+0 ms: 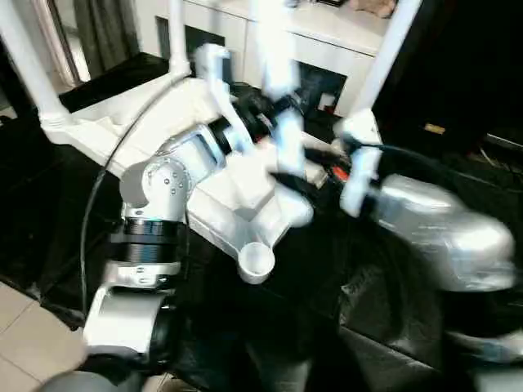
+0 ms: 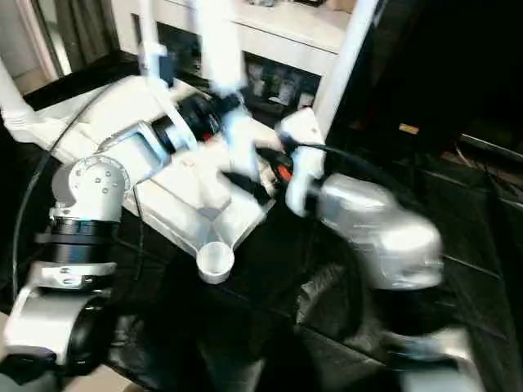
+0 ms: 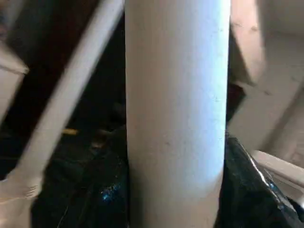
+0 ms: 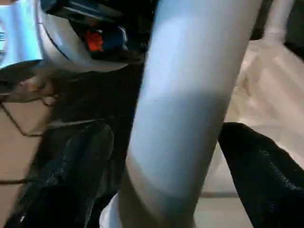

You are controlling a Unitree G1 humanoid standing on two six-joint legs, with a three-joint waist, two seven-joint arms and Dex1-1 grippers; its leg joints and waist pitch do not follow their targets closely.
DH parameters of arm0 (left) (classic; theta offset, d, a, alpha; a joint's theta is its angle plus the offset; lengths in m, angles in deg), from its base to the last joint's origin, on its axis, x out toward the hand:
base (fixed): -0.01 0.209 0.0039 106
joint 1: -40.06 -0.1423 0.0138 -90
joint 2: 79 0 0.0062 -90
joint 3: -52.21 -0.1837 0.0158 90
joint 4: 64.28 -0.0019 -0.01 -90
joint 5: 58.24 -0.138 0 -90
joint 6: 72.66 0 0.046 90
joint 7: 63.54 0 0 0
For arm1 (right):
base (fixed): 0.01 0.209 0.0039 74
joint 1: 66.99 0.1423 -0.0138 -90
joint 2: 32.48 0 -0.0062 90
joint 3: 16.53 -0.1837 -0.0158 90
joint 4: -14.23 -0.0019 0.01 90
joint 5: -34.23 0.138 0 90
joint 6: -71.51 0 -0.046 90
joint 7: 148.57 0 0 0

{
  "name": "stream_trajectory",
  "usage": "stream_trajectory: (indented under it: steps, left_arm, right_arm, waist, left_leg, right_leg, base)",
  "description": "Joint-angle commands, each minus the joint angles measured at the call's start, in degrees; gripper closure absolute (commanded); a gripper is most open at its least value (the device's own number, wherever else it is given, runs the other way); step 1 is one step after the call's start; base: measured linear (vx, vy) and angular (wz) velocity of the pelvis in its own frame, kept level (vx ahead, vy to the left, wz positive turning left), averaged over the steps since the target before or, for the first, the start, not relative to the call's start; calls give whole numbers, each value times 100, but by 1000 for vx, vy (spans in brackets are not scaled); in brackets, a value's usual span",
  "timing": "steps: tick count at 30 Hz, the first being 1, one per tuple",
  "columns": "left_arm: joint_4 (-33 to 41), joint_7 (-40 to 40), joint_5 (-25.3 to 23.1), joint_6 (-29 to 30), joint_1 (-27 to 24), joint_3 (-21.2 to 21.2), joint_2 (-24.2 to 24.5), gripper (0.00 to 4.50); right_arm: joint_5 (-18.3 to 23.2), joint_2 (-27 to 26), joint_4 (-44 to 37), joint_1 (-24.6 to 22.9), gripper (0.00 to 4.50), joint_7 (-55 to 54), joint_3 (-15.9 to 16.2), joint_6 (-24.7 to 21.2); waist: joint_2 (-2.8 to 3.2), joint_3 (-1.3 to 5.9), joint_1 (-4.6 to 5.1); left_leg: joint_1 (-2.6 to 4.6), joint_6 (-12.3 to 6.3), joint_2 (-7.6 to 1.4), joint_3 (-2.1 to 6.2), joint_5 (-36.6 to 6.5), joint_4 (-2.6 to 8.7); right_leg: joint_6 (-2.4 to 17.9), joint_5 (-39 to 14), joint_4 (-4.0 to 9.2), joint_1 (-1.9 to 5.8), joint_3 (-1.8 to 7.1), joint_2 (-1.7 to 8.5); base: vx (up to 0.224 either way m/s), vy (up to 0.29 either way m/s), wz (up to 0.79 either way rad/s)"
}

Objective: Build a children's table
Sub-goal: Pick table leg

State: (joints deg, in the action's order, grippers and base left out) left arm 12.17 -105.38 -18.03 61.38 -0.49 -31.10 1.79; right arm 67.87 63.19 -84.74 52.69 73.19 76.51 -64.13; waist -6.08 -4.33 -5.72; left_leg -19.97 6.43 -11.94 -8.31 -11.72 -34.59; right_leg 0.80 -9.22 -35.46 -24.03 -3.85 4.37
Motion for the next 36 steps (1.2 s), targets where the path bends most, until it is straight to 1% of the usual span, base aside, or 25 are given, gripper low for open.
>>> stream_trajectory:
  steps: [1,3,4,5,6,7,8,9,10,12,14,17,19,21,22,24,25,26,27,29,30,31,32,34,36]
  left_arm:
    - [337,-399,392,257,44,-105,10,261]
    - [460,-575,539,324,43,-116,27,261]
    - [527,-686,617,360,45,-120,37,262]
    - [564,-793,642,393,41,-142,61,262]
    - [573,-819,648,401,40,-147,67,262]
    - [591,-887,649,416,30,-166,85,262]
    - [587,-949,647,430,29,-181,109,262]
    - [583,-987,634,429,15,-198,124,262]
    - [570,-1006,619,422,1,-209,134,262]
    - [560,-1067,630,441,-12,-225,172,262]
    - [588,-1103,678,485,-44,-225,210,262]
    - [590,-1055,655,477,-66,-222,217,262]
    - [459,-700,432,337,-66,-177,143,262]
    - [432,-611,397,324,-59,-168,121,206]
    - [348,-115,205,275,-41,-141,-7,192]
    - [334,196,4,152,-52,-169,-85,183]
    - [310,513,-187,25,-57,-179,-171,158]
    - [281,735,-297,-51,-56,-170,-241,158]
    - [206,1302,-578,-245,-55,-146,-419,151]
    - [130,1688,-699,-396,-43,-75,-584,149]
    - [84,1844,-721,-480,-31,-19,-663,149]
    - [5,2050,-729,-524,-4,67,-739,149]
    - [-47,2198,-735,-553,13,121,-789,172]
    - [-152,2576,-821,-700,50,257,-890,185]
    - [-137,2842,-896,-754,40,349,-975,205]
  right_arm:
    - [159,98,-106,-82,59,151,-46,-218]
    - [241,98,-136,-123,59,205,-34,-298]
    - [312,100,-157,-147,86,242,-29,-349]
    - [388,102,-191,-162,93,249,-51,-437]
    - [405,103,-199,-166,93,250,-56,-458]
    - [486,108,-230,-180,97,249,-78,-568]
    - [558,130,-247,-183,97,254,-93,-655]
    - [602,145,-263,-190,129,255,-99,-706]
    - [608,146,-255,-186,136,252,-89,-719]
    - [614,155,-247,-179,140,268,-88,-738]
    - [604,135,-245,-180,169,247,-96,-741]
    - [574,75,-238,-172,187,166,-100,-721]
    - [392,-29,-234,-132,214,-128,-41,-602]
    - [353,-39,-234,-124,227,-183,-22,-574]
    - [86,-119,-219,-89,230,-442,76,-405]
    - [-83,-165,-215,-76,245,-593,141,-306]
    - [-206,-212,-200,-64,249,-711,189,-233]
    - [-306,-246,-187,-54,249,-806,235,-179]
    - [-560,-331,-153,-27,249,-1047,352,-43]
    - [-706,-454,-115,1,250,-1268,404,21]
    - [-701,-547,-93,15,250,-1364,379,9]
    - [-751,-609,-67,39,250,-1464,387,34]
    - [-787,-645,-52,53,250,-1541,399,57]
    - [-879,-701,-4,90,250,-1669,428,103]
    - [-983,-806,60,127,250,-1839,398,140]
  waist:
    - [14,489,-28]
    - [17,485,-30]
    - [15,480,-31]
    - [18,476,-35]
    - [43,470,-36]
    - [41,463,-37]
    - [38,464,-43]
    - [45,459,-47]
    - [48,454,-52]
    - [57,453,-64]
    - [39,457,-78]
    - [42,470,-91]
    - [43,477,-83]
    - [39,481,-87]
    - [47,482,-77]
    - [40,486,-82]
    - [33,482,-75]
    - [29,484,-75]
    - [16,482,-75]
    - [14,491,-73]
    - [-4,491,-65]
    - [0,486,-61]
    - [-6,488,-60]
    - [13,493,-62]
    - [3,501,-55]
  left_leg:
    - [-47,-63,-15,-128,-29,338]
    - [-53,-37,-18,-123,-109,341]
    - [-57,-11,-21,-121,-157,343]
    - [-56,4,-21,-121,-188,345]
    - [-48,20,-24,-119,-232,349]
    - [-42,54,-26,-120,-365,355]
    - [-33,58,-23,-124,-400,355]
    - [-26,74,-24,-124,-478,362]
    - [-31,112,-32,-116,-539,371]
    - [-28,144,-35,-109,-615,378]
    - [-46,184,-33,-106,-620,382]
    - [-50,200,-31,-105,-540,376]
    - [-67,233,-37,-96,-458,379]
    - [-63,240,-28,-103,-400,374]
    - [-81,278,-37,-97,-372,370]
    - [-72,303,-29,-104,-344,368]
    - [-88,303,-29,-97,-346,372]
    - [-87,284,-17,-102,-362,372]
    - [-102,287,-34,-94,-344,373]
    - [-86,303,-19,-94,-367,366]
    - [-95,280,-13,-101,-348,367]
    - [-100,275,-5,-97,-410,367]
    - [-97,278,-3,-97,-406,365]
    - [-97,270,-8,-88,-363,367]
    - [-101,265,-7,-90,-336,360]
  right_leg:
    - [1106,-607,282,456,237,281]
    - [1064,-774,300,458,233,283]
    - [1006,-927,315,454,232,283]
    - [978,-1003,323,451,232,285]
    - [949,-1089,332,437,233,282]
    - [843,-1351,366,421,228,276]
    - [807,-1422,380,414,227,273]
    - [755,-1588,399,399,225,270]
    - [708,-1688,409,393,221,270]
    - [662,-1780,415,389,216,271]
    - [580,-1838,425,392,215,277]
    - [558,-1743,408,388,217,276]
    - [590,-1582,383,393,213,273]
    - [599,-1469,375,400,218,265]
    - [614,-1378,357,403,220,268]
    - [595,-1346,370,404,219,268]
    - [569,-1354,372,417,218,269]
    - [532,-1401,381,423,217,263]
    - [464,-1452,385,418,222,272]
    - [360,-1516,391,421,216,267]
    - [344,-1508,399,418,220,259]
    - [304,-1607,409,407,211,259]
    - [293,-1619,407,407,207,257]
    - [302,-1433,391,403,210,246]
    - [324,-1316,379,407,213,246]
  base:
    - [0,0,0]
    - [0,0,0]
    - [0,0,0]
    - [0,0,0]
    - [0,0,0]
    - [0,0,0]
    - [0,0,0]
    - [0,0,0]
    - [0,0,0]
    - [0,0,0]
    - [0,0,0]
    - [0,0,0]
    - [0,0,0]
    - [0,0,0]
    - [0,0,0]
    - [0,0,0]
    - [0,0,0]
    - [0,0,0]
    - [0,0,0]
    - [0,0,0]
    - [0,0,0]
    - [0,0,0]
    - [0,0,0]
    - [0,0,0]
    - [0,0,0]
